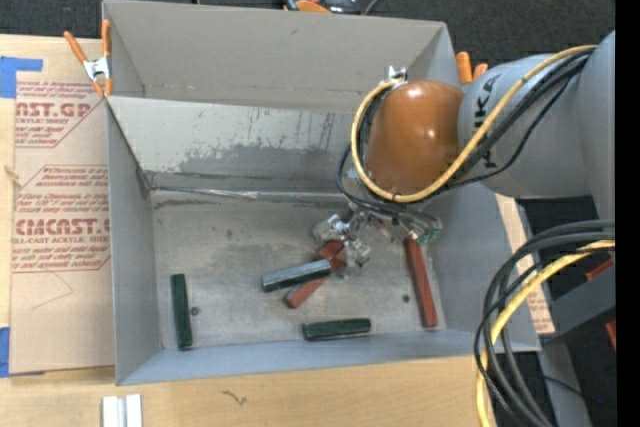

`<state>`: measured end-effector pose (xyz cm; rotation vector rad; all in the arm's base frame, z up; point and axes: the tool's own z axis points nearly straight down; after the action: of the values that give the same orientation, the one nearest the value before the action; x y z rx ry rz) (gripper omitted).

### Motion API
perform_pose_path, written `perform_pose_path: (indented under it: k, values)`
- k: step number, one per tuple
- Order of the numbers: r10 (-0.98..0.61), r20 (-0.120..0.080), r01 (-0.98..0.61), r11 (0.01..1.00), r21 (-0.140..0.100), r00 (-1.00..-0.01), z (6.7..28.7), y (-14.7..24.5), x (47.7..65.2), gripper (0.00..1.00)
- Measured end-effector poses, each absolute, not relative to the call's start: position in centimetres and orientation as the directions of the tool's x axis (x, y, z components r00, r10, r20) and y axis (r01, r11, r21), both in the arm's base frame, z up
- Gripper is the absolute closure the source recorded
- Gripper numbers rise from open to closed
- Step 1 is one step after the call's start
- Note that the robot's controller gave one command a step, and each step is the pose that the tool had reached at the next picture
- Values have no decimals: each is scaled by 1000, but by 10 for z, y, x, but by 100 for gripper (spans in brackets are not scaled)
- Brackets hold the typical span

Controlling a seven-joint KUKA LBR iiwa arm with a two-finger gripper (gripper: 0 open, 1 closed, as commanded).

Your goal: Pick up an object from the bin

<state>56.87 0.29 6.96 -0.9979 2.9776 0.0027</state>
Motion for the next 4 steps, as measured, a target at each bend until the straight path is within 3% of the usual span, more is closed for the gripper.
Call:
perform_pose_path:
  k: [1, 2, 3, 4]
  values:
    - [-651, -6, -651, 759, -5, -759, 185, -7, 532, 100]
    - [-660, -6, -660, 751, -4, -751, 224, 1, 538, 100]
    - [-661, -3, -661, 751, 0, -751, 222, 1, 537, 0]
    - [-619, 4, -619, 786, 7, -786, 144, 1, 518, 0]
